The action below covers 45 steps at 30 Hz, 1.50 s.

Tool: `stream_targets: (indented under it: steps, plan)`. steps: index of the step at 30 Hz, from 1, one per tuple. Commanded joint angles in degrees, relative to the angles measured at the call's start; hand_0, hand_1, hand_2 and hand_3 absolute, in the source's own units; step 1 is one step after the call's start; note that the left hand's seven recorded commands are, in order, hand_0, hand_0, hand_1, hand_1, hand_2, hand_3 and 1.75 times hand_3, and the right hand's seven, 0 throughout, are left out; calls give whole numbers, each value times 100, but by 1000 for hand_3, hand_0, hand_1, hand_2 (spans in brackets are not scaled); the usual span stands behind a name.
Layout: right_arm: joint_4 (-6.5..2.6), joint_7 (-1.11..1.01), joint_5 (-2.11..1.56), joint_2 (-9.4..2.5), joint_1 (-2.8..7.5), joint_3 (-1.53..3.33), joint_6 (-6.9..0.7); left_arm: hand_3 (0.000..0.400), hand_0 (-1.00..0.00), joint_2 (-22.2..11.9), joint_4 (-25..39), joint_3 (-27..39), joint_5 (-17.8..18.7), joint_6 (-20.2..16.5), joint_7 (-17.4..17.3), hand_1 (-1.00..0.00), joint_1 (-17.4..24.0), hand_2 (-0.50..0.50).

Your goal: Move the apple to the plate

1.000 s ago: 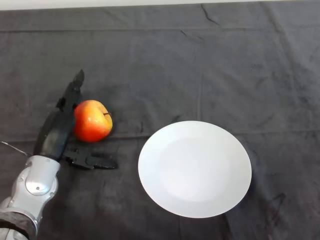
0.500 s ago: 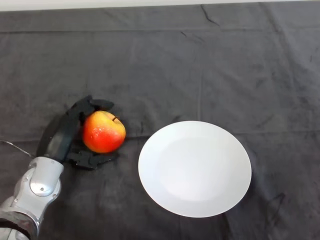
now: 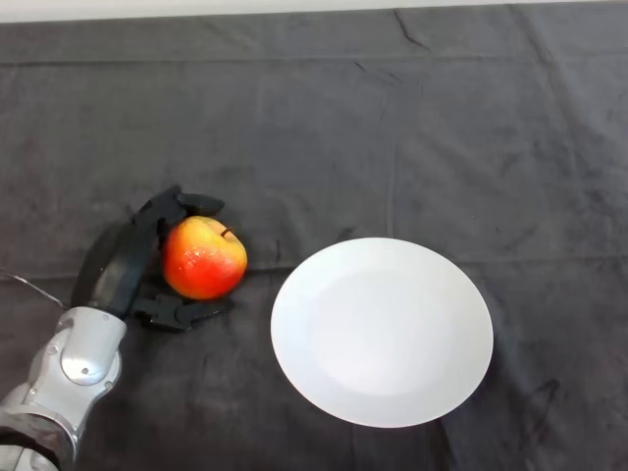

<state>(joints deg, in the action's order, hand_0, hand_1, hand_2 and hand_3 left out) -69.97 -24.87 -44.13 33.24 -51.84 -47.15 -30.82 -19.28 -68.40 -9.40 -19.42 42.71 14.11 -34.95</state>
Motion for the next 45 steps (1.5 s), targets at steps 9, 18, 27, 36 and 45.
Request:
stream_targets:
  steps: [9,18,27,36,45]
  plan:
    - [-39,-3,-50,104,193,-28,37,400,-1000,-522,39,-171,-320,75,442,-1000,-145,0]
    - [-43,-4,-50,106,192,-28,37,400,-1000,-569,305,-164,-564,401,1365,-1000,-119,0]
    - [-48,-5,-50,109,189,-29,37,400,-1000,-504,767,-239,-945,471,2253,-1000,-150,0]
    - [-53,-7,-51,111,188,-29,36,400,-1000,-274,1316,-459,-1455,434,3034,-1000,-82,0]
    - [-56,-8,-50,112,186,-30,36,400,-1000,95,1655,-813,-1840,301,3402,-1000,-88,0]
